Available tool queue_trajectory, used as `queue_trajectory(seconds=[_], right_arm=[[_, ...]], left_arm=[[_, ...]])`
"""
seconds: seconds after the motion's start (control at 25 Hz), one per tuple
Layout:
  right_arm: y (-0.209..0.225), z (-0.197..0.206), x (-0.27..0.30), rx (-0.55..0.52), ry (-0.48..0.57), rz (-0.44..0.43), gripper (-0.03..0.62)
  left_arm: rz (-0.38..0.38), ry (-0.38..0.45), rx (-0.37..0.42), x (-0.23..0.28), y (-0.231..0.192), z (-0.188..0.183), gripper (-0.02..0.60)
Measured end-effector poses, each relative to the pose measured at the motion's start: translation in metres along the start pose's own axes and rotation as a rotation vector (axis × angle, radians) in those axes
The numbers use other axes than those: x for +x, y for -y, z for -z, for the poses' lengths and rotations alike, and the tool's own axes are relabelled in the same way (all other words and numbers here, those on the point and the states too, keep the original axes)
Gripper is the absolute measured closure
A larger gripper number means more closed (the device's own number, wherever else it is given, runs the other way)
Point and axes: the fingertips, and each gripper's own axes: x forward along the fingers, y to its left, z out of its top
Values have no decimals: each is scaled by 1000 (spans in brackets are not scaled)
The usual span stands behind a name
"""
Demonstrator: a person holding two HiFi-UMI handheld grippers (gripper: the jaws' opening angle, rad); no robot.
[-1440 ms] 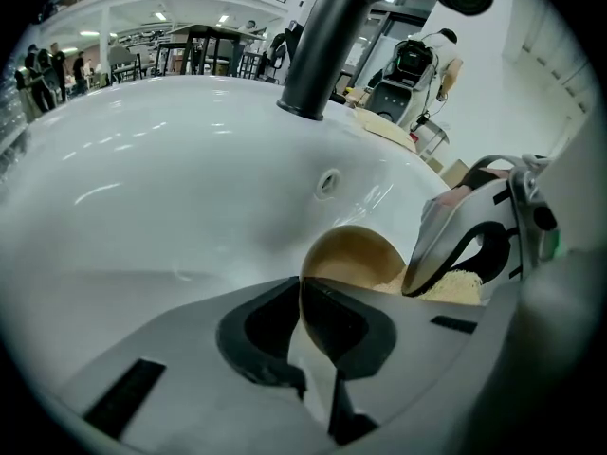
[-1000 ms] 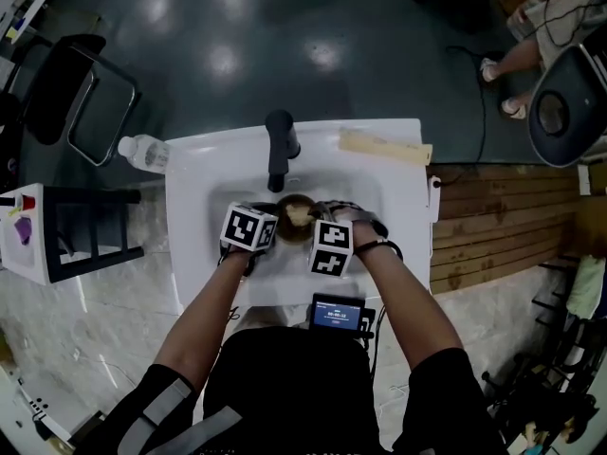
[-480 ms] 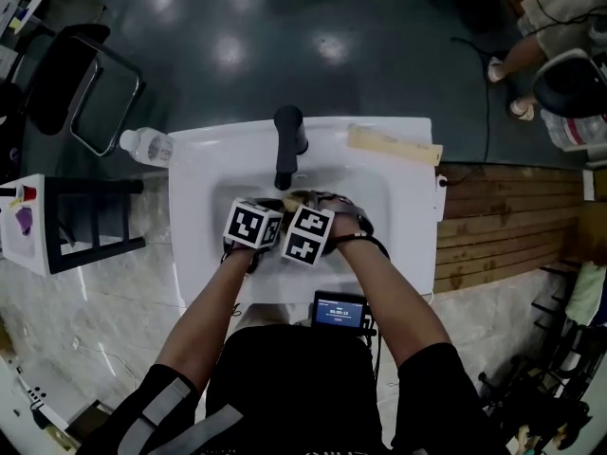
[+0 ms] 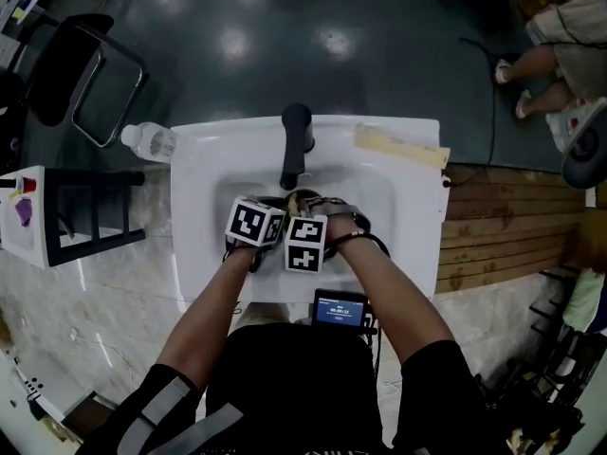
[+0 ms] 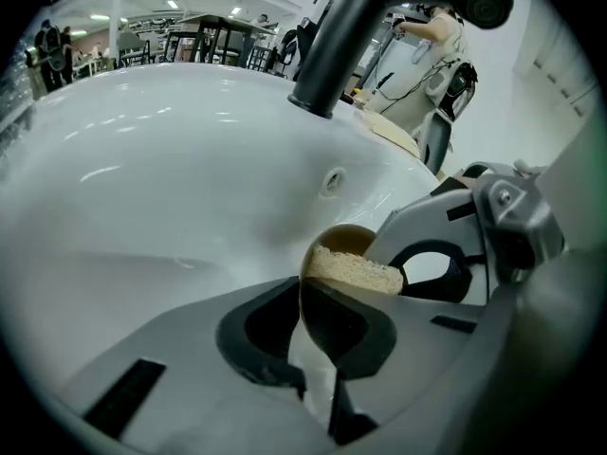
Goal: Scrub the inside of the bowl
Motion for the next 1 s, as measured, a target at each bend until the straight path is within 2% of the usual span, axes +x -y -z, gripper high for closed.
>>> queue_trajectory(seconds=[0.2, 0.48, 0.84, 1.0], right_arm=[[-21, -10, -1, -97, 57, -55, 554], [-28, -4, -10, -156, 63, -51, 554], [-27, 20, -29, -152, 55, -11, 554], [-22, 29, -35, -114, 59, 17, 554]], left_arm=[[-7, 6, -9, 1, -3, -1, 561], [-8, 0, 20, 2, -3, -1, 561], [-14, -11, 60, 3, -1, -4, 561], [-13, -14, 68, 3, 0, -3, 560]])
